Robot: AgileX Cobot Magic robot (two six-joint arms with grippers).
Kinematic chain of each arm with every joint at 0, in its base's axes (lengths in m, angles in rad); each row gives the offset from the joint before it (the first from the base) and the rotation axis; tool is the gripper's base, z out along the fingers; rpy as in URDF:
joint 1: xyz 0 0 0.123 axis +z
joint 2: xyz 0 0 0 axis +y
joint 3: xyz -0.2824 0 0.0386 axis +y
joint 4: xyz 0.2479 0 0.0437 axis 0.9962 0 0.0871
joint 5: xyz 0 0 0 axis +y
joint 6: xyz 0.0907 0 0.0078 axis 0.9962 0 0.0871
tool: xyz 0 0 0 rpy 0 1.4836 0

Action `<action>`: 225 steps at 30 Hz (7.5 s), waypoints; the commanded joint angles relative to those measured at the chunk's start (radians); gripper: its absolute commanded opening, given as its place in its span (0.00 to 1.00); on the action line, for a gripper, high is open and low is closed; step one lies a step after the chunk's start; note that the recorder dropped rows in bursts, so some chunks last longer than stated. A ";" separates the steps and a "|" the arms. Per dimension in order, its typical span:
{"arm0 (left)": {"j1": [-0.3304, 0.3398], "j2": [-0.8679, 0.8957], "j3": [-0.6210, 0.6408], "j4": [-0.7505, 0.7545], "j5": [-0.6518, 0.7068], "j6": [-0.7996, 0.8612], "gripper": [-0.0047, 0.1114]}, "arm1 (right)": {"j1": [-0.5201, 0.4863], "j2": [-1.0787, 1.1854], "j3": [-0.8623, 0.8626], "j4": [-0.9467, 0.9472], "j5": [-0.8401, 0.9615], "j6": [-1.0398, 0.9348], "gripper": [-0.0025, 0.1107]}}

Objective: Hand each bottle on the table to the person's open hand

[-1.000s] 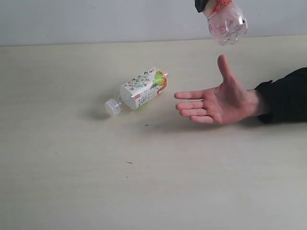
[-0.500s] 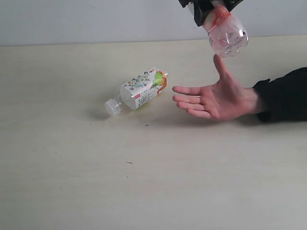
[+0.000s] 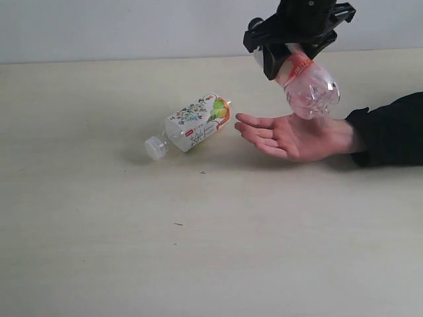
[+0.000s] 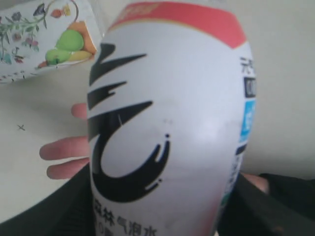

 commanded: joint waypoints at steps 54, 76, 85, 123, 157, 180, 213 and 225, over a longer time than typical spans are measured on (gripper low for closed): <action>0.002 -0.006 0.001 -0.006 -0.001 -0.001 0.05 | -0.003 -0.075 0.187 -0.019 -0.034 -0.038 0.93; 0.002 -0.006 0.001 -0.006 -0.001 -0.001 0.05 | -0.005 -1.086 0.732 -0.034 -0.192 0.048 0.03; 0.002 -0.006 0.001 -0.006 -0.001 -0.001 0.05 | -0.005 -1.440 1.046 0.007 -0.260 0.052 0.03; 0.002 -0.006 0.001 -0.006 -0.001 -0.001 0.05 | -0.003 -2.034 1.351 -0.057 -0.446 -0.019 0.03; 0.002 -0.006 0.001 -0.006 -0.001 -0.001 0.05 | -0.003 -2.034 1.351 -0.057 -0.446 -0.019 0.03; 0.002 -0.006 0.001 -0.006 -0.001 -0.001 0.05 | 0.009 -2.034 1.370 -0.080 -0.510 -0.019 0.02; 0.002 -0.006 0.001 -0.006 -0.001 -0.001 0.05 | 0.155 -0.268 0.425 -0.452 -0.462 -0.412 0.15; 0.002 -0.006 0.001 -0.006 -0.001 -0.001 0.05 | 0.155 -0.149 0.416 -0.431 -0.832 -0.908 0.61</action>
